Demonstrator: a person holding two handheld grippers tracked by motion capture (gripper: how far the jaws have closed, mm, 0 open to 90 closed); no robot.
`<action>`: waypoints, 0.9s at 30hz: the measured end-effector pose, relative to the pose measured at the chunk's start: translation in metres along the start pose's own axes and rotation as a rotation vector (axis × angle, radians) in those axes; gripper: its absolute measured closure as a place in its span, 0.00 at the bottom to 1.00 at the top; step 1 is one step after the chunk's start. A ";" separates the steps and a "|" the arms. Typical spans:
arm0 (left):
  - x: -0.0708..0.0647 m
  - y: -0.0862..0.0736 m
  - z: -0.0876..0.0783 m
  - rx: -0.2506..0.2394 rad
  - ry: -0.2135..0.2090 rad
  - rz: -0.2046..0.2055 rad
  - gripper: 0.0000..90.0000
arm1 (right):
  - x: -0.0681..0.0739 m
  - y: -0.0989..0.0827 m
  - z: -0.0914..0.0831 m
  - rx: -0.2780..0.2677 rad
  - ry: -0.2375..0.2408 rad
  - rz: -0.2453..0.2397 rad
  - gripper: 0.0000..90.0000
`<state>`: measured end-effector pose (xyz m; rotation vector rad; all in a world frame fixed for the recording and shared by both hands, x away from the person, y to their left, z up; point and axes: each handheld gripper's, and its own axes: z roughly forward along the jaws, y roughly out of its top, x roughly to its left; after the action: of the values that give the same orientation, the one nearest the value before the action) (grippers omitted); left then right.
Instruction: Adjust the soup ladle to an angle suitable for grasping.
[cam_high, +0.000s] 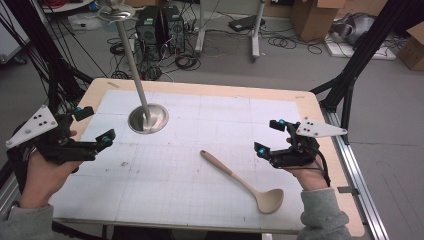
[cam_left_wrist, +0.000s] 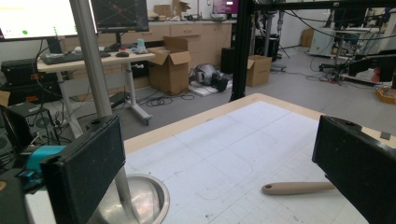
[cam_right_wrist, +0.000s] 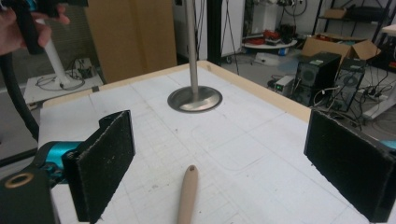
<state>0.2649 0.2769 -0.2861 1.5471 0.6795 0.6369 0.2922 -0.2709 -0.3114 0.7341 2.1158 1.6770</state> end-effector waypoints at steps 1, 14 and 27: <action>0.000 0.000 0.000 0.000 0.000 0.000 0.03 | 0.000 0.000 0.000 0.000 0.000 0.000 0.08; -0.001 0.000 -0.003 0.004 0.000 0.003 0.03 | 0.007 -0.021 0.035 0.163 -0.002 -0.026 0.08; -0.001 0.001 -0.003 -0.001 -0.002 0.000 0.03 | 0.015 -0.047 0.049 0.312 0.002 -0.044 0.08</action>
<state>0.2623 0.2784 -0.2849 1.5464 0.6777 0.6355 0.2991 -0.2312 -0.3686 0.7645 2.4073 1.3394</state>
